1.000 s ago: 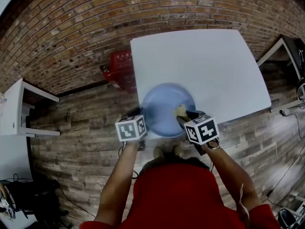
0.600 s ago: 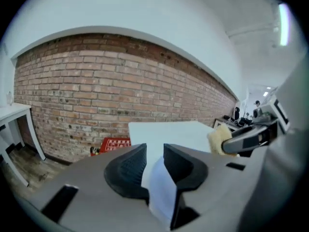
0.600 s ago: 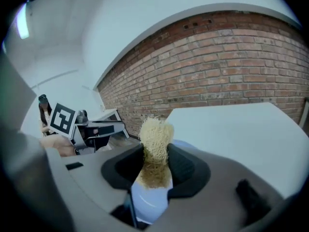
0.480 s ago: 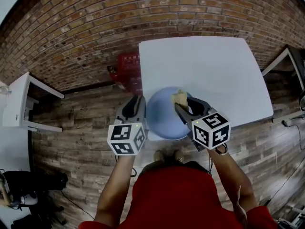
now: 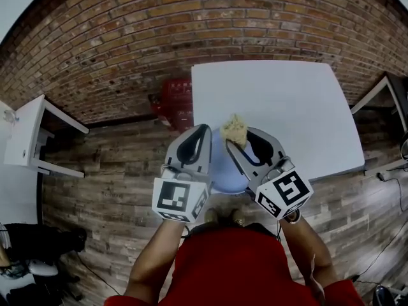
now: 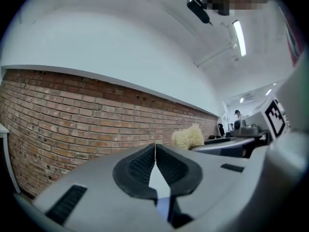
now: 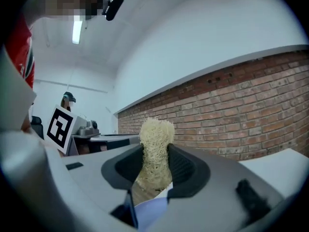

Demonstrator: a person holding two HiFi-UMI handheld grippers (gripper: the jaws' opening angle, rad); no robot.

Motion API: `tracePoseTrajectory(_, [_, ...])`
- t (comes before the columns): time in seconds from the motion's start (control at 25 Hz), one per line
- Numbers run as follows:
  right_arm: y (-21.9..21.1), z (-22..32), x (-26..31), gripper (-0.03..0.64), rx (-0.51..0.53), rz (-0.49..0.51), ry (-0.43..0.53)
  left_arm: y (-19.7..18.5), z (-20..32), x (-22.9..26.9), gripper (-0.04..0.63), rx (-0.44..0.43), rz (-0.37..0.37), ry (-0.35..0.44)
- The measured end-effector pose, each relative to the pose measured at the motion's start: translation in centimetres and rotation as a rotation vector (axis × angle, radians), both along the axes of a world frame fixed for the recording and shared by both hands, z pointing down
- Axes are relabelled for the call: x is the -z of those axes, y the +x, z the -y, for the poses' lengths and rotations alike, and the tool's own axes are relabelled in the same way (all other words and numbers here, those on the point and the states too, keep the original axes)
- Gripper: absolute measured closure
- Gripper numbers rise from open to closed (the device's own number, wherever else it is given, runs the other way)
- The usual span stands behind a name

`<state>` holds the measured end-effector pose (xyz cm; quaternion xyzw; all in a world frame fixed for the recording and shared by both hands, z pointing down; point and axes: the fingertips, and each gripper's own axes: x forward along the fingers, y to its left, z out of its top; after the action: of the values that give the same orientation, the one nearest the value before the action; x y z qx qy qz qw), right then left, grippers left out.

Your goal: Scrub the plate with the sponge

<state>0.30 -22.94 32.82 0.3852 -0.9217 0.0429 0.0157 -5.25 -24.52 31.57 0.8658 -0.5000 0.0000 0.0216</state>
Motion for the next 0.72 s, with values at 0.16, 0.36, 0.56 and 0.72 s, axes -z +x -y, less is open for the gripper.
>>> tracePoseTrajectory(0.16, [-0.4,-0.5,1.4,0.463,0.000,0.008,0.058,0.3,-0.4,0.6,0.580,-0.008,-0.003,0.022])
tracePoseTrajectory(0.36, [-0.2,-0.9,2.4,0.463,-0.006,0.021,0.117,0.8,-0.6,0.5,0.581,-0.017,0.002,0.035])
tracePoseTrajectory(0.56, [-0.2,-1.2,3.2,0.463,-0.015,0.020,0.160,0.7,-0.5,0.7,0.581,-0.021,-0.001,0.041])
tracePoseTrajectory(0.72, [0.0,-1.1,3.1,0.465,-0.025,0.017,0.160,0.8,-0.6,0.9,0.581,-0.032,-0.001,0.040])
